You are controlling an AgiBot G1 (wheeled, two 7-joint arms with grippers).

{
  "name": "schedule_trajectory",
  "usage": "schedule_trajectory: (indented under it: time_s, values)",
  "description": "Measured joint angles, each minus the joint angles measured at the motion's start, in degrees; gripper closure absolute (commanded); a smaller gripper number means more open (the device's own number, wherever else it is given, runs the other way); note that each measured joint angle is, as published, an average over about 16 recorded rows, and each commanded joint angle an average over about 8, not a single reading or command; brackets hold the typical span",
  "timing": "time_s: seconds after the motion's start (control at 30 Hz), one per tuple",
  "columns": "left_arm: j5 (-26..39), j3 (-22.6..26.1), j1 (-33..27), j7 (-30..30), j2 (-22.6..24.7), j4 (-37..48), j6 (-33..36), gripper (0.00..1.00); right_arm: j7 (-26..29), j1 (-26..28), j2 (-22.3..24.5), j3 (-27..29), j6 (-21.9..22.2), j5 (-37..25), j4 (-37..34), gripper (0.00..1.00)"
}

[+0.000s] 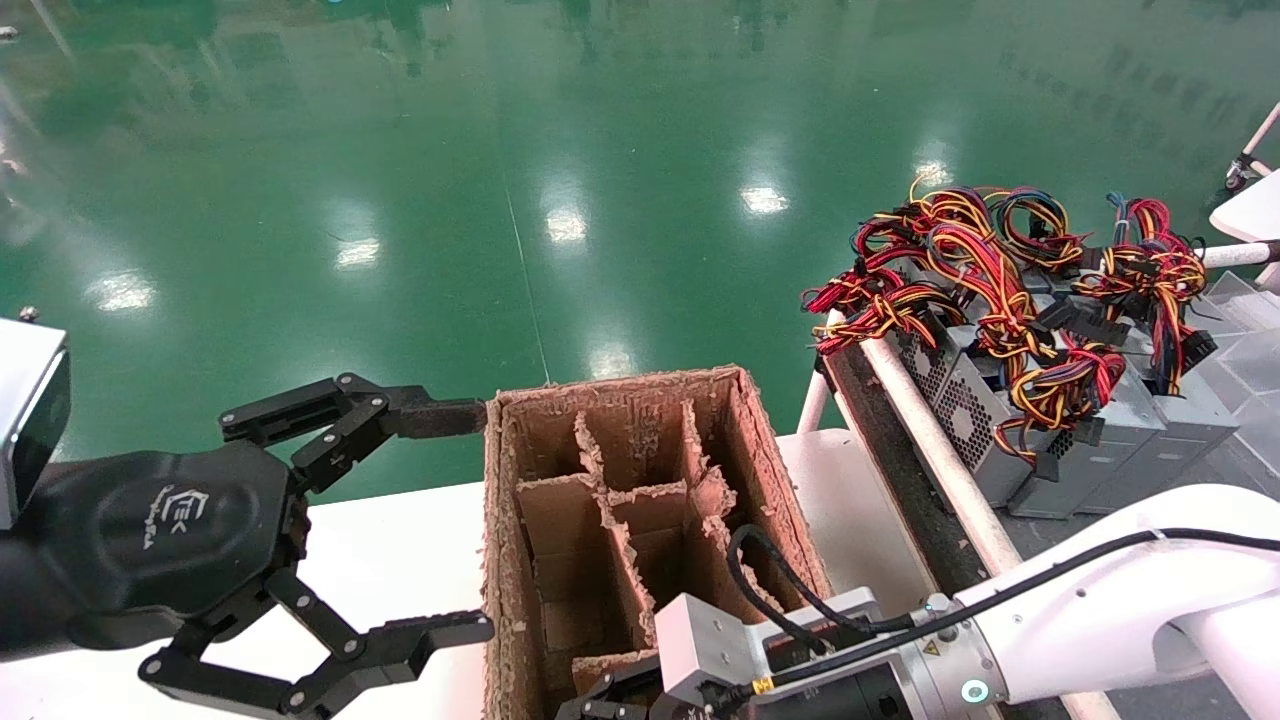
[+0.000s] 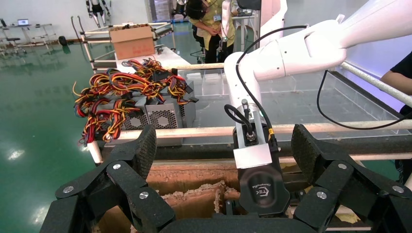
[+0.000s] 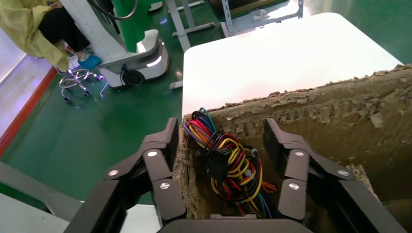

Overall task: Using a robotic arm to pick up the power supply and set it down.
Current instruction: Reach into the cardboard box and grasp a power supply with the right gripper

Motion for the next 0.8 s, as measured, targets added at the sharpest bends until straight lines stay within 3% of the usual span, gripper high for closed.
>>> schedule_trajectory:
  time_s: [0.8]
  values:
    - [0.0,0.0,0.0,0.0,0.0,0.0,0.0,0.00,-3.4,0.7,-0.6,-4.3,-0.1,4.6,-3.8,1.00]
